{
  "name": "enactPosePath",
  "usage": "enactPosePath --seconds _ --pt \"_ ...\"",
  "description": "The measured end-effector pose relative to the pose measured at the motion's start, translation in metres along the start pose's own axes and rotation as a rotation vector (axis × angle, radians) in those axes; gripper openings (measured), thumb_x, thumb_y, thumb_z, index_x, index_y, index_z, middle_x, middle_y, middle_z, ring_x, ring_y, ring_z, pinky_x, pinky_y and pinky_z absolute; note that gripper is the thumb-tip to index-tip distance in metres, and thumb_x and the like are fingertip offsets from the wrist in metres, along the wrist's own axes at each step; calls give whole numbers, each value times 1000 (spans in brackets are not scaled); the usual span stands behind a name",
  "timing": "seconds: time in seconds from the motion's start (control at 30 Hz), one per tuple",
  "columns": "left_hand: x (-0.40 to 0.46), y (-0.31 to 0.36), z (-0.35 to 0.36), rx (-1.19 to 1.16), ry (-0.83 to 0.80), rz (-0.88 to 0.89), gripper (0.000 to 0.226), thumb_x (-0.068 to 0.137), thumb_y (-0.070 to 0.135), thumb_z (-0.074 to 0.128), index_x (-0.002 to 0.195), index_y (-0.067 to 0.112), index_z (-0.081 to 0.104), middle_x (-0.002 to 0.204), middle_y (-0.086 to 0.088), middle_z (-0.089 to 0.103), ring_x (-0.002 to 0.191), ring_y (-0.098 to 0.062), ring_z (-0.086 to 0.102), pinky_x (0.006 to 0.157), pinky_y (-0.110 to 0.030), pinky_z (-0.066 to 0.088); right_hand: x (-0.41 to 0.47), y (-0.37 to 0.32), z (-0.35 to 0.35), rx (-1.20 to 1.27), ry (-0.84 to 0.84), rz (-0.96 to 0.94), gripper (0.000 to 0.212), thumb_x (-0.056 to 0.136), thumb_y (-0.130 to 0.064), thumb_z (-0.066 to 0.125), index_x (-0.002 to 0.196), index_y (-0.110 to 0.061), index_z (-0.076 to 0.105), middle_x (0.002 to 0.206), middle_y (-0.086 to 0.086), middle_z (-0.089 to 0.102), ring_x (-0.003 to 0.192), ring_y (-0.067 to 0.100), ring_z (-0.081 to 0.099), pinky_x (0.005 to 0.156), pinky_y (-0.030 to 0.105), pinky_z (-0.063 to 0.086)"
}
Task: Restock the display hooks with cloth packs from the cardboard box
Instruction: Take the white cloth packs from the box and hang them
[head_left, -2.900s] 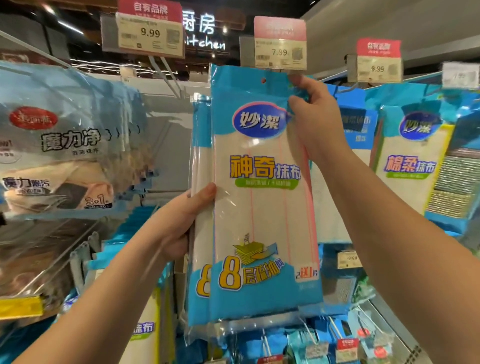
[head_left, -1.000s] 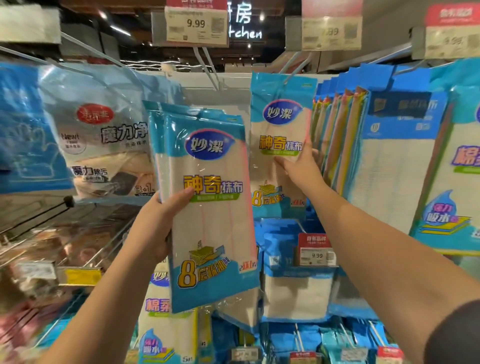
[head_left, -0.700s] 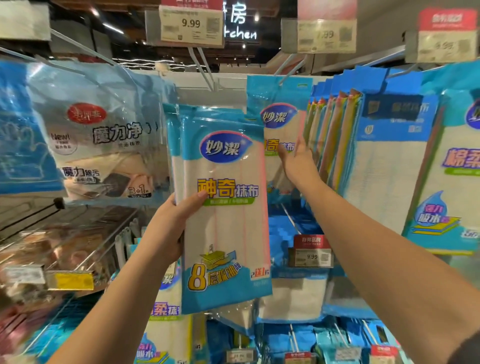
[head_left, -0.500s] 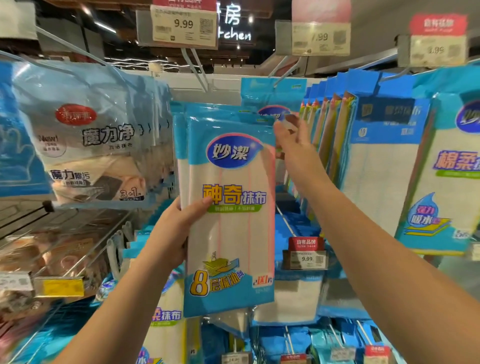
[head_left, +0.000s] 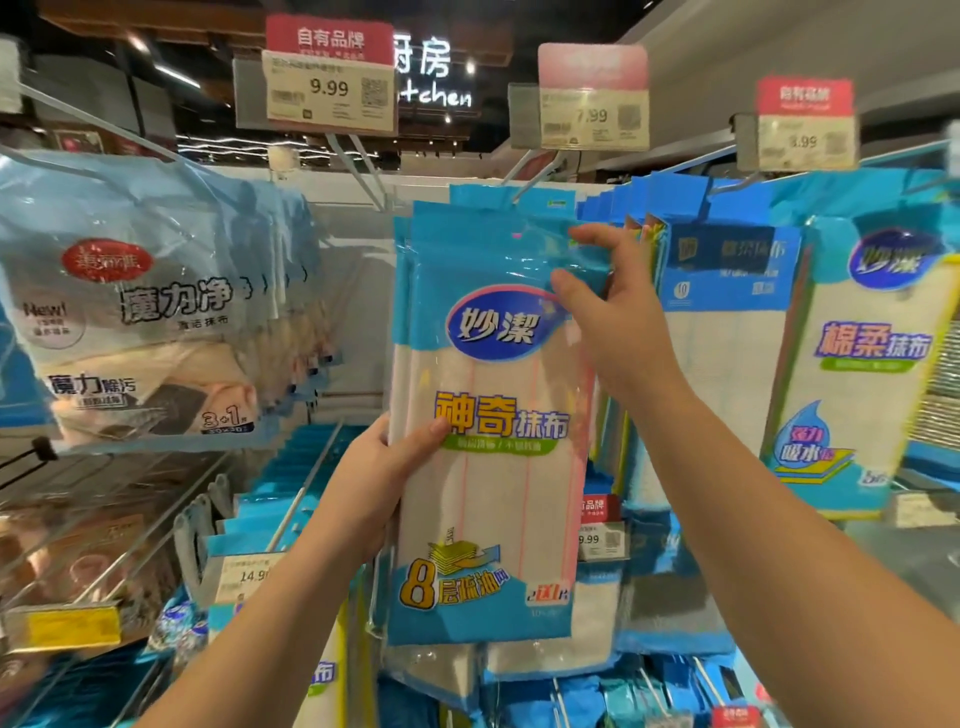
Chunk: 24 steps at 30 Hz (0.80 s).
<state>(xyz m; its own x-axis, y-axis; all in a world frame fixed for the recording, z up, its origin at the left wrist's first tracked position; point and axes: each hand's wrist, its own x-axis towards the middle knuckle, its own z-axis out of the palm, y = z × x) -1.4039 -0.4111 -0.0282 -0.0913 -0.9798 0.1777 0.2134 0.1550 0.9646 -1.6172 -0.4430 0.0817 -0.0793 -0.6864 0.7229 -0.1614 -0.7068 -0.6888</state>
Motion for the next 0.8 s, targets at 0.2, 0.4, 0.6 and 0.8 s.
enactPosePath --seconds 0.2,0.4,0.6,0.8 --pt "-4 6 15 -42 -85 -30 107 37 66 93 125 12 62 114 -15 74 101 -33 72 83 -48 59 14 -10 -11 -197 51 -76 41 90 -24 71 125 -31 53 123 1 43 123 13 50 90 27 56" --pt "-17 16 20 -152 -250 -109 105 40 47 100 128 7 57 117 -24 70 100 -39 72 77 -45 62 37 -28 -23 -229 160 -97 52 88 -26 71 135 -19 51 124 -1 43 116 5 53 97 23 50" --pt "-22 23 27 -220 -251 -134 105 38 40 101 127 5 57 114 -27 70 95 -40 72 78 -48 62 51 -35 -23 -285 143 -68 50 89 -30 70 135 -19 53 127 -2 44 115 4 52 96 26 52" --pt "-24 29 30 -203 -191 -158 64 73 25 74 130 5 53 114 -26 70 99 -44 71 83 -54 60 64 -40 -27 -313 119 -7 38 89 -34 68 124 -28 55 127 -2 45 112 6 55 96 33 54"
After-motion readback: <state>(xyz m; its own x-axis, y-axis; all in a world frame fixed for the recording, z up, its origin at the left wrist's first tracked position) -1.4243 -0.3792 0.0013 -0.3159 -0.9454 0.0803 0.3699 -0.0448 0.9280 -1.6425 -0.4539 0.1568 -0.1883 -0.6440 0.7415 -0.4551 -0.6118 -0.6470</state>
